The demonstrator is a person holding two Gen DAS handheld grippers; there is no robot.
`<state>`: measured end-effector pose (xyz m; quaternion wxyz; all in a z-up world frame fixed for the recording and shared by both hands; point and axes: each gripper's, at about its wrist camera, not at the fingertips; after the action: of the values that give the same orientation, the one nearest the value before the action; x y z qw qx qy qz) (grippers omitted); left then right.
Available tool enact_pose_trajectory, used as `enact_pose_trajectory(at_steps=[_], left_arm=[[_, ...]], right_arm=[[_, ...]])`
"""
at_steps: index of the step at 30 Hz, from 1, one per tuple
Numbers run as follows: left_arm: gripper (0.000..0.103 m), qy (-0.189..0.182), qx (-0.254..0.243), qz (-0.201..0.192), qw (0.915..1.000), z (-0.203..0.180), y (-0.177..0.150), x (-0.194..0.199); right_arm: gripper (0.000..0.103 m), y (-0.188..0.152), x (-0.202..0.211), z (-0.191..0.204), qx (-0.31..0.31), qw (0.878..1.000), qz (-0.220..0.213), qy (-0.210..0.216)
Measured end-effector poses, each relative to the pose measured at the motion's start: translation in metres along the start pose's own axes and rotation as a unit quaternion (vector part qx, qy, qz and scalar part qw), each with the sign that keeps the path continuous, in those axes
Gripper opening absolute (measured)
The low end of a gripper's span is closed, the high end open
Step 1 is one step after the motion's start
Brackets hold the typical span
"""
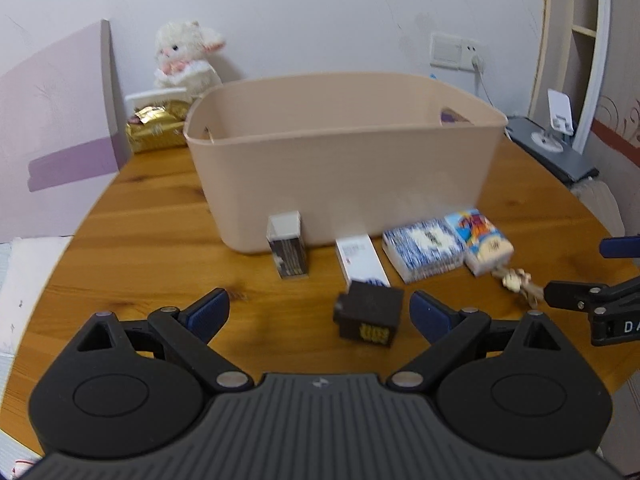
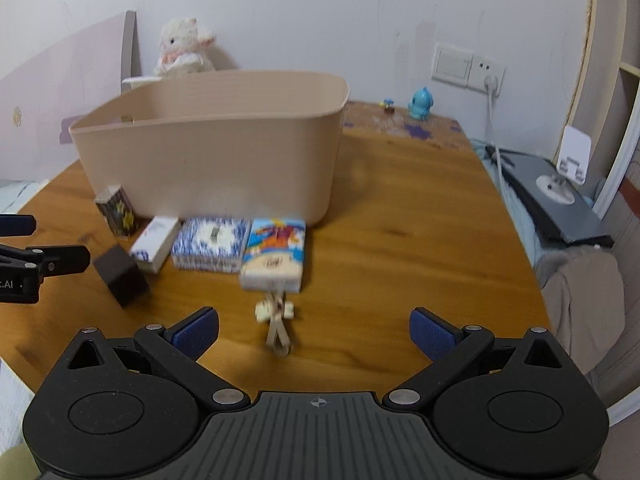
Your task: Organize objects
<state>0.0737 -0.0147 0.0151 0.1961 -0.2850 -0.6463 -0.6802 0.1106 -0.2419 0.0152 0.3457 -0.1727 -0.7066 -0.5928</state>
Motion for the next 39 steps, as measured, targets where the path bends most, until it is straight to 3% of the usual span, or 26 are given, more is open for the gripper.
enact_pose_trajectory(at_steps=[6, 15, 18, 21, 23, 25, 33, 39], left_arm=[[0.097, -0.025, 0.008, 0.026, 0.9993, 0.0, -0.014, -0.02], [0.095, -0.044, 0.01, 0.025, 0.9987, -0.004, -0.019, -0.046], [0.084, -0.047, 0.013, 0.024, 0.9985, -0.004, -0.02, -0.05], [0.071, -0.046, 0.007, 0.016, 0.9988, -0.006, -0.018, -0.051], [0.052, -0.052, 0.005, 0.011, 0.9986, -0.006, -0.018, -0.05], [0.047, -0.053, 0.002, 0.007, 0.9986, -0.007, -0.019, -0.049], [0.047, -0.054, 0.0, 0.005, 0.9985, -0.004, -0.028, -0.038], [0.047, -0.045, -0.003, -0.013, 0.9989, 0.003, -0.023, -0.017]], right_arm=[[0.102, -0.007, -0.019, 0.008, 0.014, 1.0, 0.019, 0.004], [0.084, -0.01, -0.036, 0.014, 0.015, 1.0, 0.023, 0.013], [0.072, -0.009, -0.035, 0.016, 0.017, 0.999, 0.018, 0.023], [0.052, -0.008, -0.032, 0.019, 0.024, 0.999, 0.014, 0.034], [0.031, -0.008, -0.03, 0.022, 0.028, 0.999, 0.011, 0.035], [0.013, -0.008, -0.029, 0.024, 0.03, 0.999, 0.009, 0.033], [0.014, -0.011, -0.022, 0.02, 0.024, 0.999, 0.006, 0.03], [0.014, -0.004, -0.002, 0.011, 0.01, 0.999, -0.021, 0.032]])
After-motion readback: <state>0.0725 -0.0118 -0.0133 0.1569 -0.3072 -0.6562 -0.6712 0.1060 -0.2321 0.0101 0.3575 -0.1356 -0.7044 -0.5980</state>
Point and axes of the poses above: each gripper's, at about its wrist camera, not at the fingertips, and x roughly against the way its jaws point, z to its left, y to its top, and after that the axes turned 3 degrees about -y, right-handed
